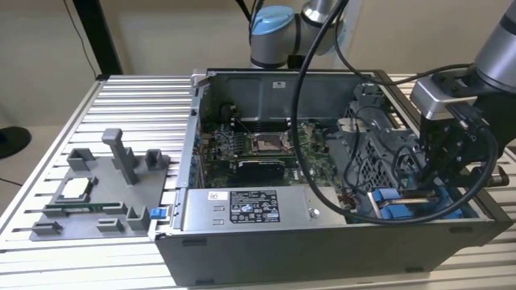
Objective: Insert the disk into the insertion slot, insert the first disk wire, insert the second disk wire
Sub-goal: 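Insert the first disk wire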
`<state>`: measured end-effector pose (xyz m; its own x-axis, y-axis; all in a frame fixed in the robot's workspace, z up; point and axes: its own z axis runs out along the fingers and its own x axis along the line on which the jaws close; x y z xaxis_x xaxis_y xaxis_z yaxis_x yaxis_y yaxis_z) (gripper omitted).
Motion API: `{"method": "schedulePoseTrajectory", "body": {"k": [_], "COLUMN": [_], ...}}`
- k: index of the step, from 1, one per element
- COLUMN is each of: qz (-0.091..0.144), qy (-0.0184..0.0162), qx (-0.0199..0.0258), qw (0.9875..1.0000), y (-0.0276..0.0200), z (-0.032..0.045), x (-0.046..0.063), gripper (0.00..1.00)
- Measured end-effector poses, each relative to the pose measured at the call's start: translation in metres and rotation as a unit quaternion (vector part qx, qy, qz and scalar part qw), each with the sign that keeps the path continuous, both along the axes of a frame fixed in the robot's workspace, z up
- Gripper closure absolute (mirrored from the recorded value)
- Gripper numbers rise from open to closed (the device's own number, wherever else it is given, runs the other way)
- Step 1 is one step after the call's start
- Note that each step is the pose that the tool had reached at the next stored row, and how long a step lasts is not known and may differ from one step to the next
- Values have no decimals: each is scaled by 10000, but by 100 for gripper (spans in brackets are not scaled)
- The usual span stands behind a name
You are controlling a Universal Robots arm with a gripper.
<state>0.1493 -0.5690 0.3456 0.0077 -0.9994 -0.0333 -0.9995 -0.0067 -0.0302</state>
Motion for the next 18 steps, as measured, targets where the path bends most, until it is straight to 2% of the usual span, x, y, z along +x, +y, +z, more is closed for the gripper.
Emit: {"method": "schedulePoseTrajectory", "body": {"k": [18], "qz": [0], "qy": [0], "qx": [0], "qw": [10000], "y": [0], "z": [-33], "x": [17], "gripper": [100]}}
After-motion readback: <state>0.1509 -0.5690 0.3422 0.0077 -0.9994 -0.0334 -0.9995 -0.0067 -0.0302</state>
